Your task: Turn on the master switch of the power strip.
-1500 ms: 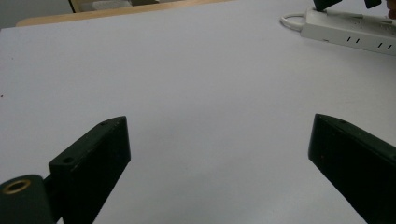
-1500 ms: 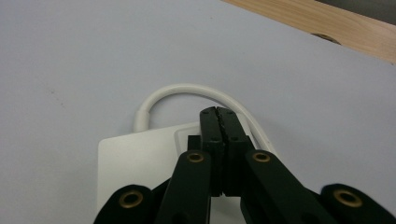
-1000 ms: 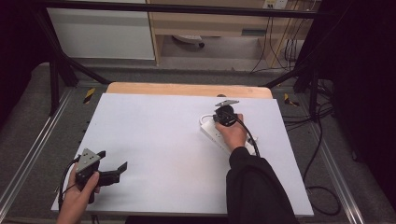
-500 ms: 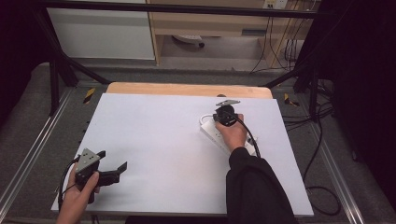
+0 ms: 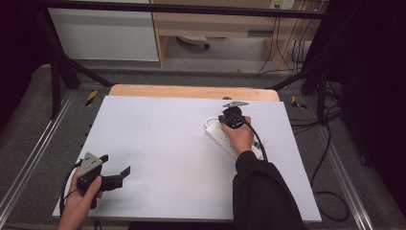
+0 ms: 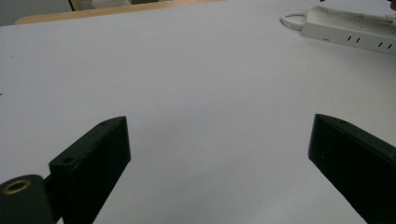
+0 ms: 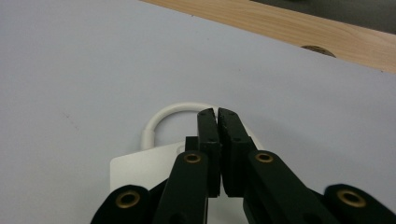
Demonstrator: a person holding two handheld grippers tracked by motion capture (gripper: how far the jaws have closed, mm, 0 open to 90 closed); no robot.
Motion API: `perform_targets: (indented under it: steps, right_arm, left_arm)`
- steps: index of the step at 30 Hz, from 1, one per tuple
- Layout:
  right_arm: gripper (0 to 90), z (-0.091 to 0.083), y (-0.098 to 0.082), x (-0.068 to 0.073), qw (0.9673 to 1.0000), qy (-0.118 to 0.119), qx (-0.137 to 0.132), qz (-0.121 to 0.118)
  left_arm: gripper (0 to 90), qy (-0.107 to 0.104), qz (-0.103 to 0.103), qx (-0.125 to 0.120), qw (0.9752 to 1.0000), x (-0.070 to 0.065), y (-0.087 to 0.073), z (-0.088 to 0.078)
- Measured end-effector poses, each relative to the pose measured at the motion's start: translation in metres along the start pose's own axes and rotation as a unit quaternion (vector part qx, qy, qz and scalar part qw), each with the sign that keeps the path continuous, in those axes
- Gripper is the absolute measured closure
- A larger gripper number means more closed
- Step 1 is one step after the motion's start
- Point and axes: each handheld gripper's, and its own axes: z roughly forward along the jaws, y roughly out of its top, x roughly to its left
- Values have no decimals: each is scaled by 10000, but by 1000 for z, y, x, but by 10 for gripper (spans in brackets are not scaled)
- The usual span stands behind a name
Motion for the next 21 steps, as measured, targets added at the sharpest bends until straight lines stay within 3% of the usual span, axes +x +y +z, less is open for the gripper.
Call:
perform_targets:
  steps: [8,15,21]
  right_arm:
    - [807,-3,1,0,9998,62,-82,146]
    - [668,-5,3,1,9994,120,-274,155]
    - [499,-11,6,-2,9989,172,-267,336]
  left_arm:
    - [58,-14,0,3,10000,0,0,0]
    - [58,14,-30,-8,10000,2,0,-1]
    - [57,21,-19,-10,10000,2,0,-1]
